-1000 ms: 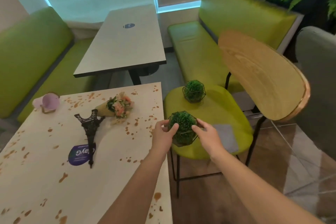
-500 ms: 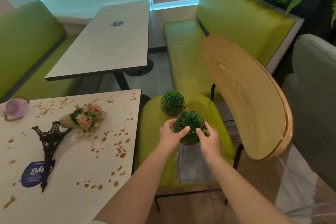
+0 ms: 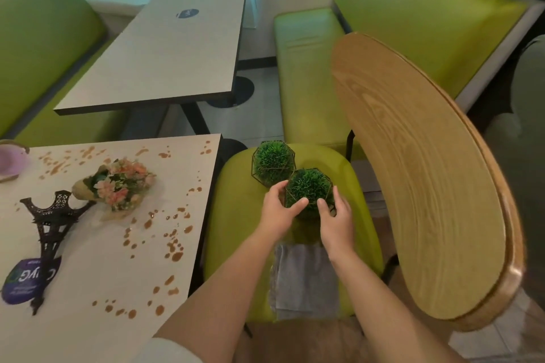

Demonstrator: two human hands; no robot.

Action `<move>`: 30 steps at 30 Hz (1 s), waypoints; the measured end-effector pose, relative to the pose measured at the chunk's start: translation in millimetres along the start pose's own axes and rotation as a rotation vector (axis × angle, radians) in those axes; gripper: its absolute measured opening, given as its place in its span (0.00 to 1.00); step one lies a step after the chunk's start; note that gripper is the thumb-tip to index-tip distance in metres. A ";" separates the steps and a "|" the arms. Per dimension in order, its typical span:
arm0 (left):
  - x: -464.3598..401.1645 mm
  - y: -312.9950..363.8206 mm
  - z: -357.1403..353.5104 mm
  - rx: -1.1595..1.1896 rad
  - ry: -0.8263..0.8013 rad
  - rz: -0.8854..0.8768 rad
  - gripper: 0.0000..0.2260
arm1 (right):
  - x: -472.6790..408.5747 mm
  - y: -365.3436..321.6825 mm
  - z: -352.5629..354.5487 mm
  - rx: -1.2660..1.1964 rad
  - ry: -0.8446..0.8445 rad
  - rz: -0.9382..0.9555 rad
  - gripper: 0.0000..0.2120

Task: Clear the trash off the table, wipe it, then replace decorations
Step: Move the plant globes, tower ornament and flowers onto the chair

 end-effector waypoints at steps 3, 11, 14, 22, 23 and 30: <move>-4.7 -2.0 -4.7 -0.039 -0.029 -0.004 0.33 | -6.2 2.5 -0.8 0.002 -0.007 -0.002 0.26; -1.3 -5.1 -8.0 -0.108 -0.033 0.000 0.33 | -4.3 8.0 0.9 0.038 -0.015 -0.007 0.26; 0.2 -2.9 -6.6 -0.123 -0.051 0.015 0.33 | -1.8 6.2 1.1 0.055 -0.026 -0.021 0.26; 22.3 7.3 30.8 -0.055 -0.031 0.012 0.21 | 37.2 -15.8 -2.5 0.178 0.034 0.057 0.17; 26.4 6.5 37.6 -0.056 -0.019 0.016 0.18 | 42.4 -19.7 -6.1 0.186 0.036 0.073 0.15; 61.8 -19.0 112.7 -0.044 0.057 0.070 0.13 | 91.1 -49.9 -73.5 0.120 -0.124 0.134 0.04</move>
Point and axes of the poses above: each hand's wrist, its own x-axis away from the middle knuckle, its own z-axis out of the back of the hand, y = z × x, the point moved 7 cm from there along -x, towards the middle knuckle, and after that the axes turned 6 degrees about -x, right-handed, at the moved point
